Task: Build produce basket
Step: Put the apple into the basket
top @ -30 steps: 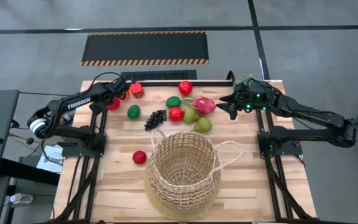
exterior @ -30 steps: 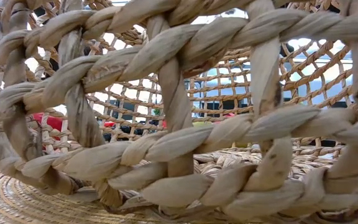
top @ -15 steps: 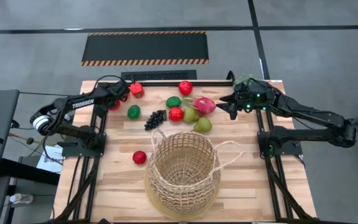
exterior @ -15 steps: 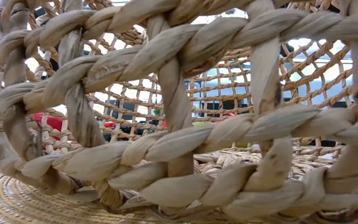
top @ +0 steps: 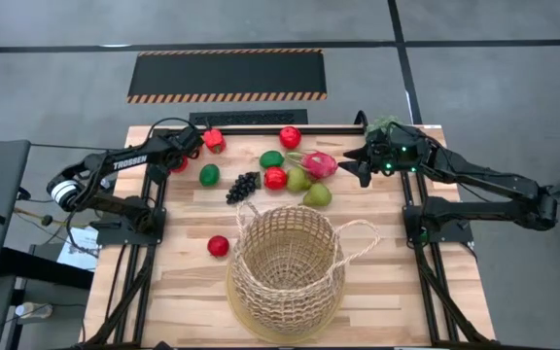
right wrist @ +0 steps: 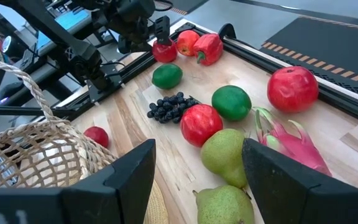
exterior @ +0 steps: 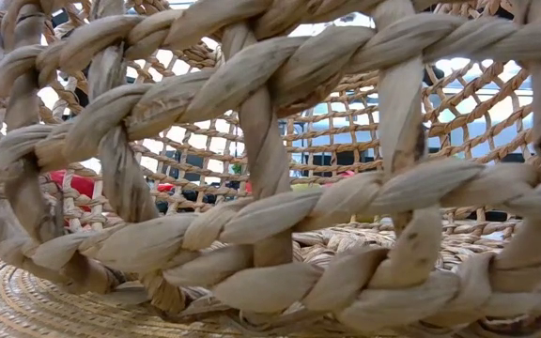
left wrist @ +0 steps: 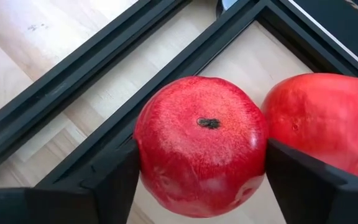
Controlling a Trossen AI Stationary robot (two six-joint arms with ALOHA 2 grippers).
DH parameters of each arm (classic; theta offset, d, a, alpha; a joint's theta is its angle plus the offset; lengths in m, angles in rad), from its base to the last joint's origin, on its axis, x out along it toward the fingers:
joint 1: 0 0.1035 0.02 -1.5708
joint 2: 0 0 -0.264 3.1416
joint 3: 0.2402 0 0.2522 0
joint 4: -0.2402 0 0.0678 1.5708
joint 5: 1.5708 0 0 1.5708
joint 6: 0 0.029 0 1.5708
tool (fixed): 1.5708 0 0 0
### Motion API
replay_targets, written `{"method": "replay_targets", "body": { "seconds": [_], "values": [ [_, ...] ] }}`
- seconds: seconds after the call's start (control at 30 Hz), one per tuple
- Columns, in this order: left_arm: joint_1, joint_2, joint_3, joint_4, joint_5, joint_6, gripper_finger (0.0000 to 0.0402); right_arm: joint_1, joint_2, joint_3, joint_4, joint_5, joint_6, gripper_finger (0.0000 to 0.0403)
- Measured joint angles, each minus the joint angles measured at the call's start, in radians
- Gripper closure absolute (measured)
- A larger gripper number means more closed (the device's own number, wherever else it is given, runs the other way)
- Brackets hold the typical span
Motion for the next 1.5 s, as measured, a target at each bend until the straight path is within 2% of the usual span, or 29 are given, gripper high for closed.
{"method": "replay_targets", "body": {
  "seconds": [0.23,0.5,0.7,0.97,1.1,1.23,1.5],
  "values": [
    [-0.011,0.000,0.000,-0.005,0.028,-0.006,0.0133,0.000,0.000,0.000,0.000,0.000,0.000,0.0142],
    [-0.103,-0.046,-0.002,-0.018,0.108,-0.049,0.0136,0.000,0.000,0.000,0.000,0.000,0.000,0.0143],
    [-0.170,-0.138,-0.004,-0.008,0.139,-0.066,0.0136,0.000,0.000,0.000,0.000,0.000,-0.002,0.0143],
    [-0.262,-0.337,-0.004,0.111,0.162,-0.032,0.0136,0.000,0.000,0.000,0.000,0.000,-0.003,0.0143],
    [-0.312,-0.449,-0.004,0.231,0.164,0.024,0.0136,0.000,0.000,0.000,0.000,0.000,-0.003,0.0143],
    [-0.363,-0.537,-0.003,0.441,0.203,0.140,0.0136,0.000,0.000,0.000,0.000,0.000,-0.014,0.0143],
    [-0.495,-0.568,-0.002,0.820,0.372,0.284,0.0136,0.001,0.000,0.000,0.000,0.000,-0.025,0.0143]
  ]
}}
